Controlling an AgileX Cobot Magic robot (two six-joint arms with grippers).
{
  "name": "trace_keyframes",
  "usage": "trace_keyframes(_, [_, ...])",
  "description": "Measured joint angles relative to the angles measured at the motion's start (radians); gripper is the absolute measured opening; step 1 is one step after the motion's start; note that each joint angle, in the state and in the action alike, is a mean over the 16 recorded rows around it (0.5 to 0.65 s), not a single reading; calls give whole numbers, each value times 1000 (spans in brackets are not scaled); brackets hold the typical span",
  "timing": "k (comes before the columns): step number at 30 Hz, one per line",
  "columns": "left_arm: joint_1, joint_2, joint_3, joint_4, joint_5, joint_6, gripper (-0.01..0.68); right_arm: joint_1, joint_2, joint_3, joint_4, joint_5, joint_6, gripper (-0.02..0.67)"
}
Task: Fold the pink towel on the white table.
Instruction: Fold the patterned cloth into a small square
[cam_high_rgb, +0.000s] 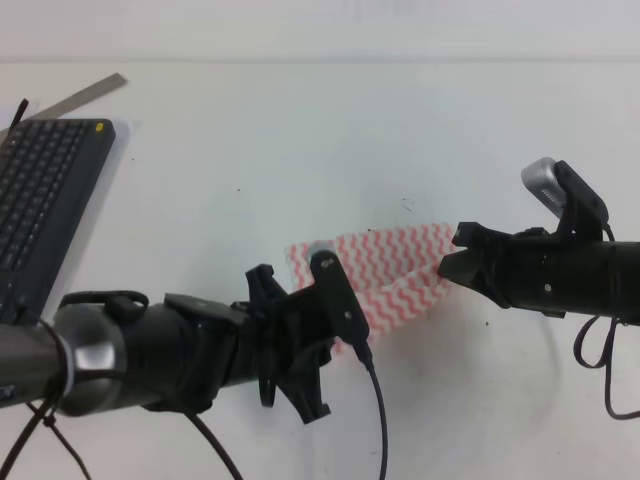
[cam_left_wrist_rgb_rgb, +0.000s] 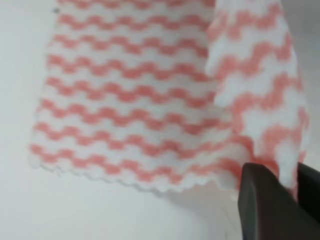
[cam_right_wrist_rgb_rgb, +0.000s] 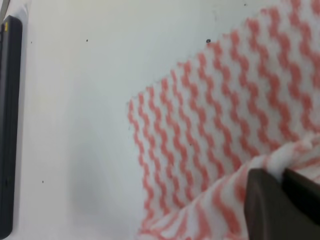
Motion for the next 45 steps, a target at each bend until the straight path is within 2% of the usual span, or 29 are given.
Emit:
trace_keyframes(14, [8,9,-56,0,-30,9,2,0,0,0,0,-28,-11,-1])
trace_keyframes(32, [60,53,-114,0,-17,0,0,0,11,0,15,-70,-24,-1])
trace_keyframes(45, [70,105,-164,-1,-15,-9,0,0,38,-11,0,-70,-26,-1])
